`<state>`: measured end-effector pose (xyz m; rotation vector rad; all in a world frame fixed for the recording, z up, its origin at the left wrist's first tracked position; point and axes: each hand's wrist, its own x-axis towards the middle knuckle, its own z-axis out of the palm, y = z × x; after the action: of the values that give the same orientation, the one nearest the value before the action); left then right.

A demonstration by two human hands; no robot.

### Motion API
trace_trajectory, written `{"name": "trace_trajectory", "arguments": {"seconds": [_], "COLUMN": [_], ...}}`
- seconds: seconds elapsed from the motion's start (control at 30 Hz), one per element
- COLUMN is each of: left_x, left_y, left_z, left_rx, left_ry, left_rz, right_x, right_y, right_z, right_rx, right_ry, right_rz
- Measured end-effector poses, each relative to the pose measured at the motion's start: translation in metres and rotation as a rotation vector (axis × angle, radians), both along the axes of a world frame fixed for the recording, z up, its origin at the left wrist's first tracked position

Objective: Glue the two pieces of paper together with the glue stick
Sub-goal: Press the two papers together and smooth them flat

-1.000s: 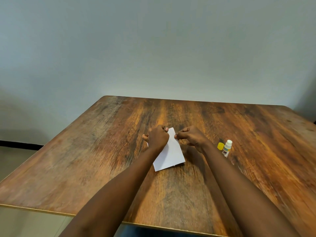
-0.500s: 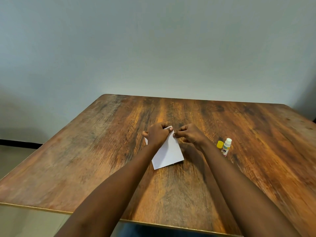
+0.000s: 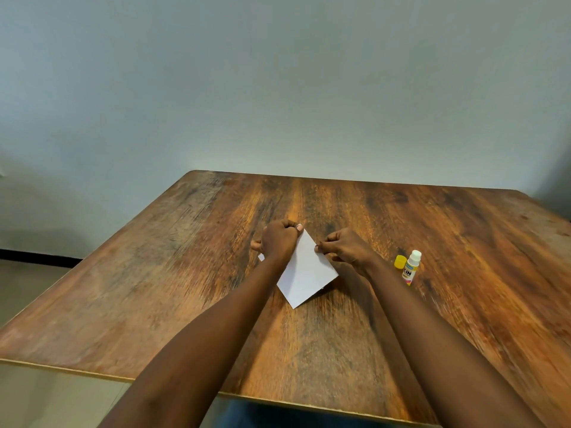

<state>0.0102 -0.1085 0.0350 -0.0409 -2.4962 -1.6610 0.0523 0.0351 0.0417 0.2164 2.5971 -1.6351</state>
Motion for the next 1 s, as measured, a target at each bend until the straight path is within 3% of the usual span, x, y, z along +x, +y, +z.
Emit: {"name": "trace_trajectory", "arguments": {"seconds": [0.23,0.67,1.0], "left_x": [0.002,-0.003,-0.009], "left_y": [-0.005,-0.007,-0.008], "left_z": [-0.004,-0.009,-0.016], "left_rx": [-0.017,-0.669,-0.681], "left_ry": [-0.019,0.293,0.254], "left_rz": [0.054,-0.385,-0.302], "right_x": [0.006,-0.004,-0.001], "right_y": [-0.003,-0.002,0.003], "right_z": [-0.007,0.005,0.002], "right_rx": [0.024,0.205,0.165], "right_ry": [0.038,0.041,0.070], "right_rz": [-0.034,0.053,-0.013]}}
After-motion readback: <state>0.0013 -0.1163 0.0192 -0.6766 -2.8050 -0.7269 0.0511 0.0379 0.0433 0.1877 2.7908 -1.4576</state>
